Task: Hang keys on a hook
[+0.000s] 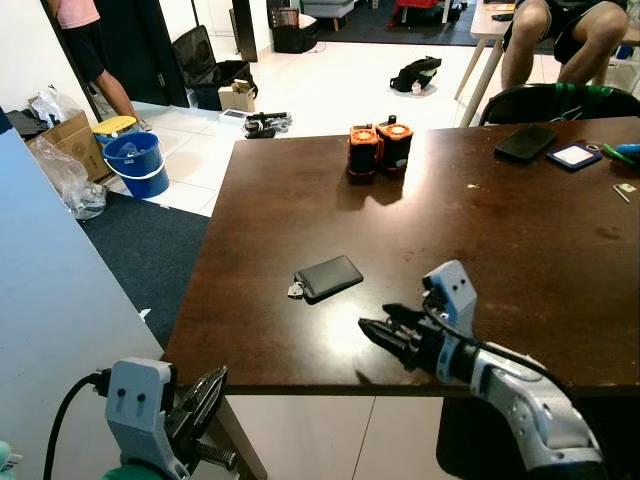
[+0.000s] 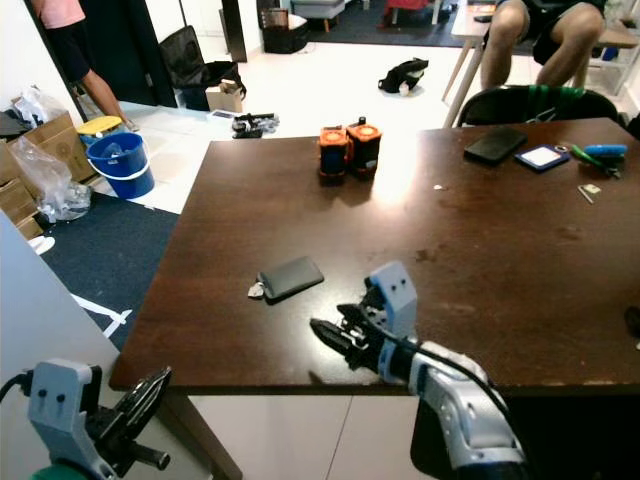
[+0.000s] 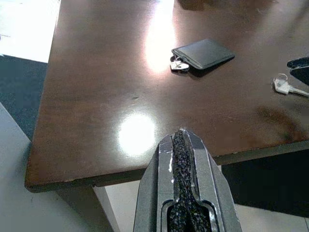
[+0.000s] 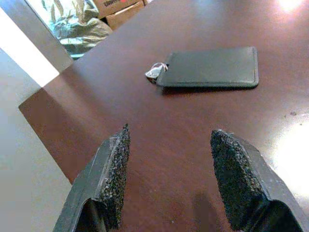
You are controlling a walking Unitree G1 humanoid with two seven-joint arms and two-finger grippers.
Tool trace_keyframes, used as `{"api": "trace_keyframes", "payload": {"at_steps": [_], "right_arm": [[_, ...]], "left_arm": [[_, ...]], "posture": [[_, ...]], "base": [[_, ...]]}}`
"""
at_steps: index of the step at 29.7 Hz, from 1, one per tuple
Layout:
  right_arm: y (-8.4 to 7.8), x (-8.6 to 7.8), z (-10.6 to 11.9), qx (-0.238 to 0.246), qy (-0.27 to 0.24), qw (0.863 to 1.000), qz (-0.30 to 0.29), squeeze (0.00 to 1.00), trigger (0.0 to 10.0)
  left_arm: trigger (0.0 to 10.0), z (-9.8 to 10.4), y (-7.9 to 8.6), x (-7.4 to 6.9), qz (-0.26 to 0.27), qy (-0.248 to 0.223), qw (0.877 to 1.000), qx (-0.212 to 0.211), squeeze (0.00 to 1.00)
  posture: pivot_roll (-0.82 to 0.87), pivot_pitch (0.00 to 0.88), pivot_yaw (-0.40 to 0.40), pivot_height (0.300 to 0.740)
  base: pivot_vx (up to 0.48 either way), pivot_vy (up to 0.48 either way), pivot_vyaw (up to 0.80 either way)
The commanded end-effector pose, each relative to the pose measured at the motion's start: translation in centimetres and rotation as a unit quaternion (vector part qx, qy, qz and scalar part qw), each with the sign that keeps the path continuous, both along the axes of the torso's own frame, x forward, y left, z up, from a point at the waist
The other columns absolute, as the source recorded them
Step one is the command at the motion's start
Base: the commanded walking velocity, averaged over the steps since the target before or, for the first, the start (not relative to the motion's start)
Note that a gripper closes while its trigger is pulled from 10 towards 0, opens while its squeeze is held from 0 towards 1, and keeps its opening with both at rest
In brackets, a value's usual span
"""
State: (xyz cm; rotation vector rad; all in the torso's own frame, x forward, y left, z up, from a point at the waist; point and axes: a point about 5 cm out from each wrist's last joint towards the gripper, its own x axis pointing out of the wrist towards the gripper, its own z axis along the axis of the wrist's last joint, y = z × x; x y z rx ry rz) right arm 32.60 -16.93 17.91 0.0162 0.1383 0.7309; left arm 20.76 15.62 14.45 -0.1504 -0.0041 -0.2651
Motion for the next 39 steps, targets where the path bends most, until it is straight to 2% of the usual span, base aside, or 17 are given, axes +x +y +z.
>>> {"api": "trace_keyframes", "payload": {"at_steps": [1, 5, 7, 8, 9, 10, 12, 13, 16, 21, 23, 25, 29, 30, 39], "right_arm": [[0.2, -0.2, -0.2, 0.002, 0.009, 1.0, 0.008, 0.0, 10.0], [0.0, -0.4, -0.9, -0.047, 0.013, 0.999, 0.005, 0.0, 10.0], [0.0, -0.4, -0.9, -0.047, 0.013, 0.999, 0.005, 0.0, 10.0], [-0.1, -0.5, -1.3, -0.068, 0.012, 0.998, 0.001, 0.0, 10.0], [-0.1, -0.5, -1.3, -0.068, 0.012, 0.998, 0.001, 0.0, 10.0], [-0.2, -0.5, -1.9, -0.119, -0.006, 0.993, -0.002, 0.0, 10.0], [-0.2, -0.5, -1.9, -0.119, -0.006, 0.993, -0.002, 0.0, 10.0], [-0.3, -0.5, -2.3, -0.154, -0.022, 0.988, -0.003, 0.0, 10.0], [-0.3, -0.5, -2.5, -0.167, -0.029, 0.986, -0.003, 0.0, 10.0], [-0.3, -0.6, -2.6, -0.167, -0.027, 0.986, -0.002, 0.0, 10.0], [-0.3, -0.6, -2.7, -0.154, -0.015, 0.988, -0.004, 0.0, 10.0], [-0.7, -0.1, -3.1, -0.116, 0.012, 0.992, -0.039, 0.0, 10.0], [-1.1, 0.3, -3.1, -0.083, 0.025, 0.994, -0.068, 0.0, 10.0], [-1.6, 0.6, -2.9, -0.057, 0.029, 0.994, -0.092, 0.0, 10.0], [-2.8, 0.9, -3.4, -0.05, 0.028, 0.99, -0.132, 0.0, 10.0]], "left_arm": [[10.0, -0.6, 0.3, 0.0, 0.005, 0.012, 1.0, -0.002, 0.0], [10.0, -0.6, 0.3, -0.1, 0.005, 0.012, 1.0, -0.002, 0.0], [10.0, -0.6, 0.3, -0.1, 0.005, 0.012, 1.0, -0.002, 0.0], [10.0, -0.6, 0.3, -0.1, 0.005, 0.012, 1.0, -0.003, 0.0], [10.0, -0.6, 0.3, -0.1, 0.005, 0.012, 1.0, -0.003, 0.0], [10.0, -0.6, 0.2, -0.1, 0.005, 0.013, 1.0, -0.003, 0.0], [10.0, -0.6, 0.2, -0.1, 0.005, 0.013, 1.0, -0.003, 0.0], [10.0, -0.6, 0.2, -0.1, 0.005, 0.013, 1.0, -0.003, 0.0], [10.0, -0.6, 0.2, -0.1, 0.006, 0.013, 1.0, -0.004, 0.0], [10.0, -0.6, 0.3, -0.1, 0.007, 0.013, 1.0, -0.004, 0.0], [10.0, -0.6, 0.3, -0.1, 0.008, 0.013, 1.0, -0.005, 0.0], [10.0, -0.6, 0.3, -0.1, 0.01, 0.013, 1.0, -0.01, 0.0], [10.0, -0.6, 0.3, -0.2, 0.011, 0.013, 1.0, -0.011, 0.0], [10.0, -0.6, 0.4, -0.1, 0.012, 0.013, 1.0, -0.011, 0.0], [10.0, -0.6, 0.4, -0.2, 0.011, 0.013, 1.0, -0.011, 0.0]], "posture": [[-0.03, 0.098, 0.182, 0.74], [-0.03, 0.098, 0.18, 0.74], [-0.03, 0.098, 0.18, 0.74], [-0.03, 0.098, 0.179, 0.74], [-0.03, 0.098, 0.179, 0.74], [-0.03, 0.099, 0.177, 0.74], [-0.03, 0.099, 0.177, 0.74], [-0.03, 0.101, 0.176, 0.74], [-0.03, 0.101, 0.176, 0.74], [-0.03, 0.103, 0.175, 0.74], [-0.03, 0.105, 0.174, 0.74], [-0.03, 0.106, 0.173, 0.74], [-0.03, 0.106, 0.173, 0.74], [-0.03, 0.105, 0.171, 0.74], [-0.03, 0.105, 0.171, 0.74]], "base": [[0.0, 0.0, 0.0], [0.0, 0.0, 0.0], [0.0, 0.0, 0.0], [0.0, 0.0, 0.0], [0.0, 0.0, 0.0], [0.0, 0.0, 0.0], [0.0, 0.0, 0.0], [0.0, 0.0, 0.0], [0.0, 0.0, 0.0], [0.0, 0.0, 0.0], [0.0, 0.0, 0.0], [0.0, 0.0, 0.0], [0.0, 0.0, 0.0], [0.0, 0.0, 0.0], [0.0, 0.0, 0.0]]}}
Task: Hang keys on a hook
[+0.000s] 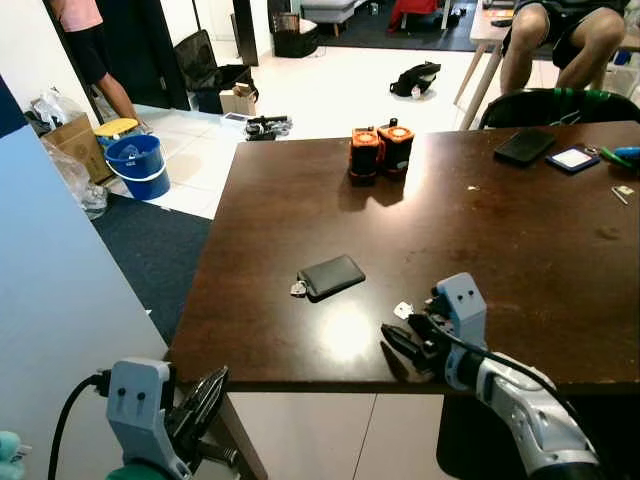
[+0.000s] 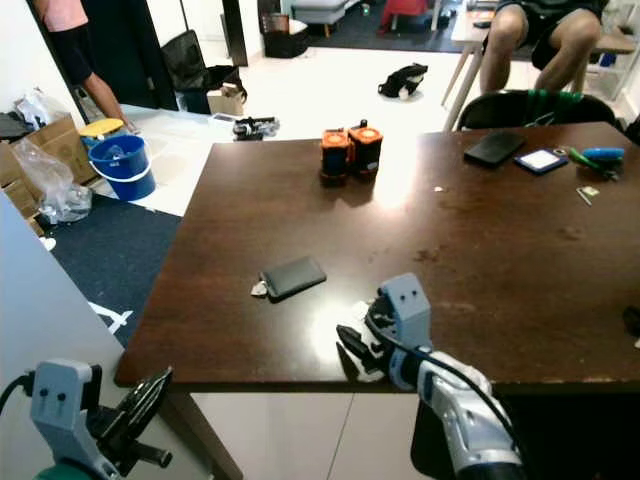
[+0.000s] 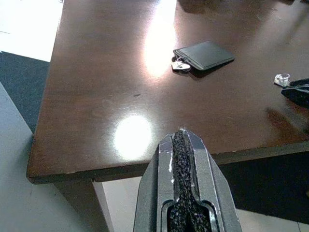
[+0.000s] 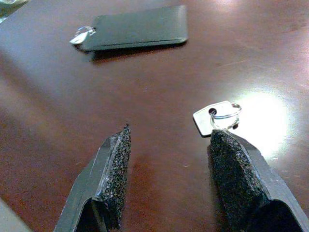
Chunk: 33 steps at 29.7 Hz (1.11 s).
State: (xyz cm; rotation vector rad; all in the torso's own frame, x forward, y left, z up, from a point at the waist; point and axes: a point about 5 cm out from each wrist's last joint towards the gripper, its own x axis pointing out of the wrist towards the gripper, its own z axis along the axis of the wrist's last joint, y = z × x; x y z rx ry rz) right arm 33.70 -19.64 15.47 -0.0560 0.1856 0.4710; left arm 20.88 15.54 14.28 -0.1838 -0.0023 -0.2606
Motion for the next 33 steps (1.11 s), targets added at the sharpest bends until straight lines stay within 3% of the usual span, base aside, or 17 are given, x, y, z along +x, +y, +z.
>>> {"api": "trace_keyframes", "payload": {"at_steps": [1, 12, 16, 18, 28, 33], "right_arm": [[-0.3, -0.2, -1.2, 0.002, 0.02, 1.0, -0.013, 0.0, 10.0], [0.3, -0.1, -1.2, 0.009, 0.024, 1.0, -0.008, 0.0, 10.0], [0.6, 1.1, 1.1, 0.074, -0.028, 0.996, -0.03, 0.0, 10.0], [0.7, 1.6, 1.4, 0.075, -0.033, 0.996, -0.036, 0.0, 10.0], [3.5, 1.3, 0.6, 0.044, -0.021, 0.998, 0.032, 0.0, 10.0], [3.5, 1.6, 2.0, 0.084, -0.041, 0.995, 0.033, 0.0, 10.0]], "left_arm": [[10.0, -0.5, 0.4, -0.3, 0.008, 0.01, 1.0, 0.005, 0.0], [10.0, -0.5, 0.4, -0.3, 0.005, 0.011, 1.0, 0.005, 0.0], [10.0, -0.5, 0.4, -0.2, 0.002, 0.012, 1.0, 0.006, 0.0], [10.0, -0.6, 0.3, -0.2, 0.001, 0.013, 1.0, 0.006, 0.0], [10.0, -0.7, 0.2, -0.2, 0.001, 0.016, 1.0, 0.01, 0.0], [10.0, -0.6, 0.4, -0.1, 0.004, 0.013, 1.0, 0.01, 0.0]], "posture": [[-0.03, 0.105, 0.171, 0.74], [-0.03, 0.106, 0.176, 0.74], [-0.03, 0.105, 0.179, 0.74], [-0.03, 0.105, 0.179, 0.74], [-0.02, 0.101, 0.173, 0.74], [-0.02, 0.096, 0.167, 0.74]], "base": [[0.0, 0.0, 0.0], [0.0, 0.0, 0.0], [0.0, 0.0, 0.0], [0.0, 0.0, 0.0], [0.0, 0.0, 0.0], [0.0, 0.0, 0.0]]}}
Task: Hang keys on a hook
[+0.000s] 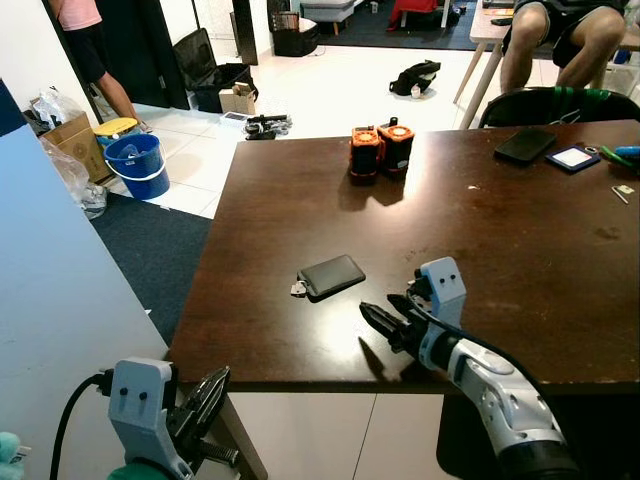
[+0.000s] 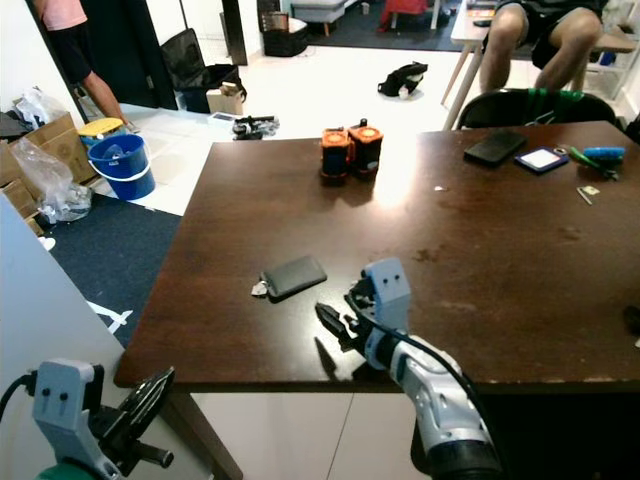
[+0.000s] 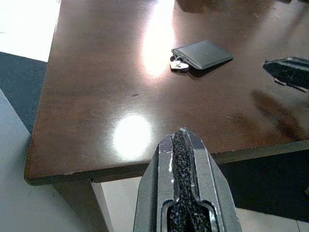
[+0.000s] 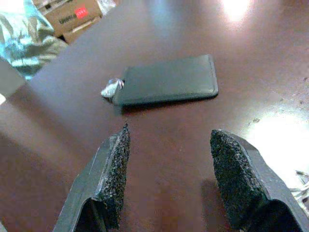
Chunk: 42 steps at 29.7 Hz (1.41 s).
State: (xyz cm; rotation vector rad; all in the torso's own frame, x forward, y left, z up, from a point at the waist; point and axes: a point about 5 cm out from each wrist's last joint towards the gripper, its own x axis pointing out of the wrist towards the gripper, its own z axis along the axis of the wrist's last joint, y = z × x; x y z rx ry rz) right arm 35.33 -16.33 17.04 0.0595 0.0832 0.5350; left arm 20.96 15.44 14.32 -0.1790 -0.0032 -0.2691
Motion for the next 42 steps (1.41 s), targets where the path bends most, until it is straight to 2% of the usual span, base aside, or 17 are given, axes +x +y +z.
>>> {"api": "trace_keyframes", "payload": {"at_steps": [1, 4, 5, 7, 8, 10, 12, 13, 14, 17, 20, 22, 25, 31, 42], "right_arm": [[0.2, 0.0, 0.5, 0.015, -0.007, 1.0, 0.006, 0.0, 10.0], [-0.7, 0.3, 0.7, 0.016, -0.01, 1.0, -0.025, 0.0, 10.0], [-1.6, 0.5, 0.7, 0.014, -0.011, 0.998, -0.057, 0.0, 10.0], [-1.6, 0.5, 0.7, 0.014, -0.011, 0.998, -0.057, 0.0, 10.0], [-3.0, 0.8, 0.6, 0.01, -0.008, 0.995, -0.094, 0.0, 10.0], [-3.0, 0.8, 0.6, 0.01, -0.008, 0.995, -0.094, 0.0, 10.0], [-5.3, 0.8, 0.5, -0.001, 0.003, 0.99, -0.138, 0.0, 10.0], [-5.3, 0.8, 0.5, -0.001, 0.003, 0.99, -0.138, 0.0, 10.0], [-5.5, 0.4, -0.6, -0.025, 0.03, 0.991, -0.126, 0.0, 10.0], [-4.6, 0.0, -1.9, -0.048, 0.061, 0.993, -0.093, 0.0, 10.0], [-4.1, -0.2, -2.4, -0.059, 0.071, 0.993, -0.077, 0.0, 10.0], [-3.2, -0.8, -3.2, -0.078, 0.089, 0.992, -0.042, 0.0, 10.0], [-2.7, -1.2, -3.8, -0.095, 0.099, 0.99, -0.016, 0.0, 10.0], [-2.8, -1.4, -4.2, -0.111, 0.114, 0.987, -0.006, 0.0, 10.0], [-2.2, -2.6, -5.6, -0.148, 0.145, 0.977, 0.055, 0.0, 10.0]], "left_arm": [[10.0, -0.7, 0.5, -0.2, 0.008, 0.014, 1.0, 0.008, 0.0], [10.0, -0.7, 0.6, -0.2, 0.01, 0.014, 1.0, 0.008, 0.0], [10.0, -0.7, 0.6, -0.2, 0.01, 0.014, 1.0, 0.008, 0.0], [10.0, -0.7, 0.6, -0.2, 0.01, 0.014, 1.0, 0.008, 0.0], [10.0, -0.8, 0.5, -0.2, 0.01, 0.015, 1.0, 0.007, 0.0], [10.0, -0.8, 0.5, -0.2, 0.01, 0.015, 1.0, 0.007, 0.0], [10.0, -0.9, 0.3, -0.3, 0.009, 0.016, 1.0, 0.005, 0.0], [10.0, -0.9, 0.3, -0.3, 0.009, 0.016, 1.0, 0.005, 0.0], [10.0, -0.9, 0.3, -0.3, 0.007, 0.018, 1.0, 0.005, 0.0], [10.0, -0.9, 0.2, -0.3, 0.007, 0.019, 1.0, 0.004, 0.0], [10.0, -0.9, 0.2, -0.3, 0.006, 0.02, 1.0, 0.003, 0.0], [10.0, -1.0, 0.1, -0.4, 0.002, 0.022, 1.0, 0.003, 0.0], [10.0, -1.1, 0.1, -0.6, -0.001, 0.024, 1.0, 0.003, 0.0], [10.0, -1.2, -0.2, -0.7, -0.005, 0.028, 1.0, 0.001, 0.0], [10.0, -1.2, -0.5, -1.0, -0.026, 0.033, 0.999, 0.0, 0.0]], "posture": [[-0.02, 0.096, 0.167, 0.74], [-0.02, 0.097, 0.164, 0.74], [-0.02, 0.097, 0.164, 0.74], [-0.02, 0.097, 0.164, 0.74], [-0.03, 0.096, 0.163, 0.74], [-0.03, 0.096, 0.163, 0.74], [-0.03, 0.097, 0.162, 0.74], [-0.03, 0.097, 0.162, 0.74], [-0.03, 0.097, 0.162, 0.74], [-0.03, 0.098, 0.159, 0.74], [-0.03, 0.098, 0.159, 0.74], [-0.03, 0.104, 0.158, 0.74], [-0.03, 0.104, 0.158, 0.74], [-0.03, 0.108, 0.156, 0.74], [-0.02, 0.115, 0.16, 0.74]], "base": [[0.0, 0.0, 0.0], [0.0, 0.0, 0.0], [0.0, 0.0, 0.0], [0.0, 0.0, 0.0], [0.0, 0.0, 0.0], [0.0, 0.0, 0.0], [0.0, 0.0, 0.0], [0.0, 0.0, 0.0], [0.0, 0.0, 0.0], [0.0, 0.0, 0.0], [0.0, 0.0, 0.0], [0.0, 0.0, 0.0], [0.0, 0.0, 0.0], [0.0, 0.0, 0.0], [0.0, 0.0, 0.0]]}}
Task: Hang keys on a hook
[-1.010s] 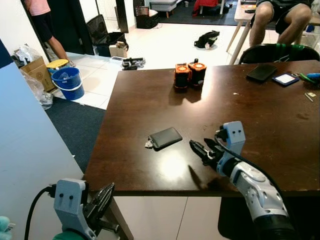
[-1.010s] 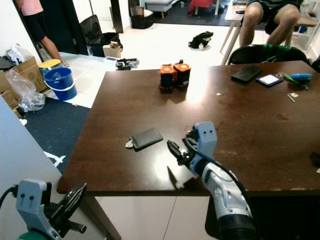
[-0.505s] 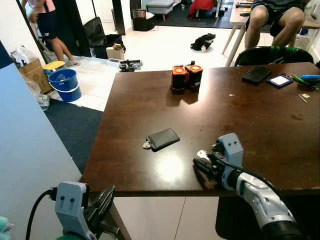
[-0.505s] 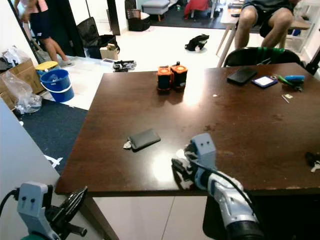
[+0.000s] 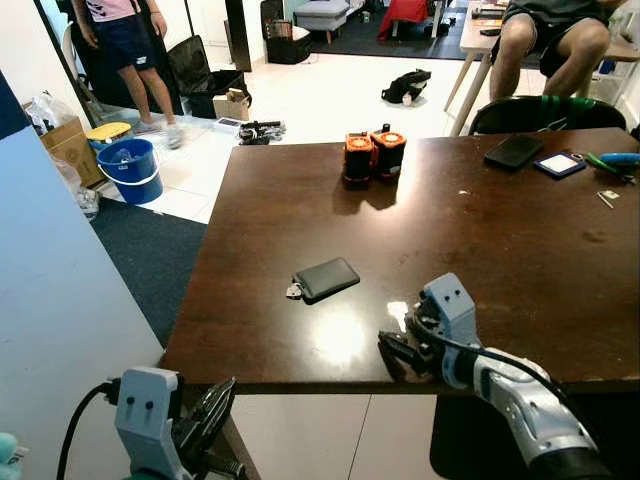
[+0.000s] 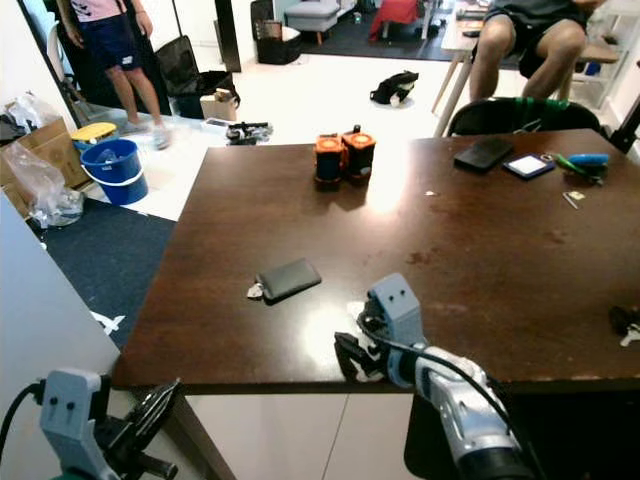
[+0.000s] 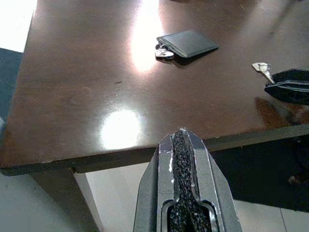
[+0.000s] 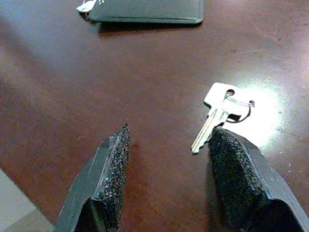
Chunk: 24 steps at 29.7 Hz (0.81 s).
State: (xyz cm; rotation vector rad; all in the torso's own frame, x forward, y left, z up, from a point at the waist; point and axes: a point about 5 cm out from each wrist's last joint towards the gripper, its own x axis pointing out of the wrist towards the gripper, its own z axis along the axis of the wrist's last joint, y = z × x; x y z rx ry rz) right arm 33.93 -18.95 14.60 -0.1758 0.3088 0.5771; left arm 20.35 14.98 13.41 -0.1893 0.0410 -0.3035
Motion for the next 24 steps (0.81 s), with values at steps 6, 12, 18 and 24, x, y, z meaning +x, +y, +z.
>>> {"api": "trace_keyframes", "payload": {"at_steps": [6, 12, 18, 24], "right_arm": [[0.7, -1.6, -3.5, -0.067, 0.056, 0.994, 0.059, 0.0, 10.0], [1.0, -1.1, -2.3, -0.06, 0.01, 0.996, 0.059, 0.0, 10.0], [1.0, 0.2, -0.3, 0.003, -0.042, 0.999, 0.012, 0.0, 10.0], [0.8, 2.0, 0.6, 0.089, -0.066, 0.992, -0.057, 0.0, 10.0]], "left_arm": [[10.0, -0.4, -0.3, -0.6, -0.024, 0.018, 1.0, 0.001, 0.0], [10.0, -0.4, -0.4, -0.6, -0.027, 0.016, 0.999, 0.002, 0.0], [10.0, -0.4, -0.3, -0.6, -0.029, 0.017, 0.999, 0.003, 0.0], [10.0, -0.3, -0.5, -0.6, -0.04, 0.018, 0.999, 0.004, 0.0]], "posture": [[-0.02, 0.116, 0.163, 0.74], [-0.02, 0.116, 0.165, 0.74], [-0.03, 0.114, 0.173, 0.74], [-0.03, 0.116, 0.182, 0.74]], "base": [[0.0, 0.0, 0.0], [0.0, 0.0, 0.0], [0.0, 0.0, 0.0], [0.0, 0.0, 0.0]]}}
